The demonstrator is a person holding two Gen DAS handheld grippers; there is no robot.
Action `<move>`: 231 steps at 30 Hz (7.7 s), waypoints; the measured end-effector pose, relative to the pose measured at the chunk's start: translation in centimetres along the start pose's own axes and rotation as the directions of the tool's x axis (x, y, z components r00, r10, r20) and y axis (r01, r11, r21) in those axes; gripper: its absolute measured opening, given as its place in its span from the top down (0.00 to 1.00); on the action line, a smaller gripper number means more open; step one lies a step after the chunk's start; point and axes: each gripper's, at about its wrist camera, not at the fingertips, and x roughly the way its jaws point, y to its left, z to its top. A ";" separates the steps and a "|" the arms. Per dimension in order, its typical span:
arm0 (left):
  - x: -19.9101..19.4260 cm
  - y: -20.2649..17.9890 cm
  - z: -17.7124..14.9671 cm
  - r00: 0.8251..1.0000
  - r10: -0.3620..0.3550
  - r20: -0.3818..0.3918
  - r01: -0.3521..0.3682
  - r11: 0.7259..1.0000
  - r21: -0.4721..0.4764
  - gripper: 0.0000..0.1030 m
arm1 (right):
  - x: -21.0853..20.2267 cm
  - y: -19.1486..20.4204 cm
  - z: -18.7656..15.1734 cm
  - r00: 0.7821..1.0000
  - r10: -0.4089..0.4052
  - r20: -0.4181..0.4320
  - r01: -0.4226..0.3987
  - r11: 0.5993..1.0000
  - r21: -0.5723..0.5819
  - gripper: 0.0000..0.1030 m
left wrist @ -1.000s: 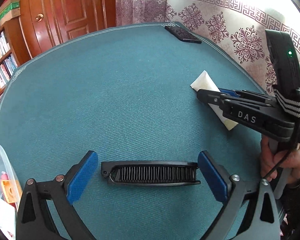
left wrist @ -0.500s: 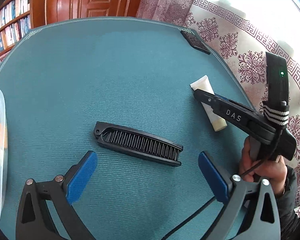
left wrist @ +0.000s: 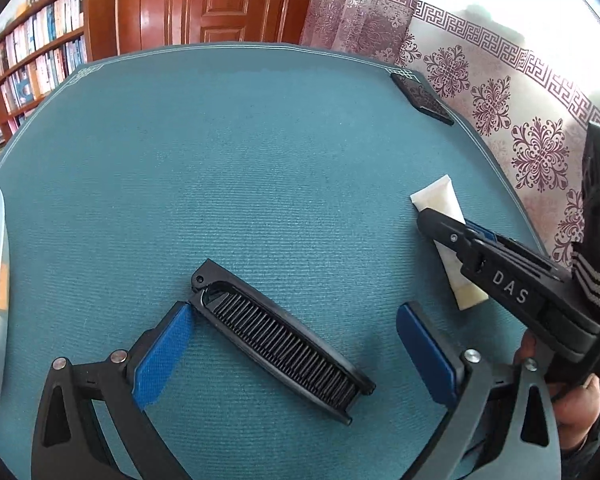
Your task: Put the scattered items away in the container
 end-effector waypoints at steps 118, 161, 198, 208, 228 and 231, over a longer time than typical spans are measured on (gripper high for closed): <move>-15.9 26.3 -4.8 0.929 0.196 0.313 -0.114 0.958 -0.263 0.24 | 0.6 21.5 -5.3 0.977 0.172 -0.125 -0.195 0.959 -0.205 0.74; -17.7 28.1 -6.2 0.910 0.271 0.314 -0.190 0.945 -0.264 0.19 | -1.2 30.7 -4.7 0.930 0.359 -0.081 -0.367 0.889 -0.272 0.61; -22.7 18.9 -11.5 0.691 0.612 0.384 -0.591 0.785 -0.188 0.00 | -14.0 27.7 -10.4 0.952 0.242 0.186 -0.176 0.934 -0.312 0.24; -23.4 18.9 -12.4 0.714 0.582 0.390 -0.551 0.810 -0.200 0.00 | -15.0 28.3 -10.8 0.960 0.148 0.236 -0.070 0.949 -0.309 0.18; -25.0 20.9 -13.6 0.701 0.596 0.392 -0.542 0.802 -0.251 0.00 | -16.6 29.3 -11.3 0.947 0.138 0.292 -0.036 0.943 -0.331 0.10; -25.3 21.3 -13.9 0.698 0.599 0.392 -0.541 0.800 -0.260 0.00 | -17.8 29.1 -11.1 0.937 0.142 0.319 -0.037 0.949 -0.314 0.10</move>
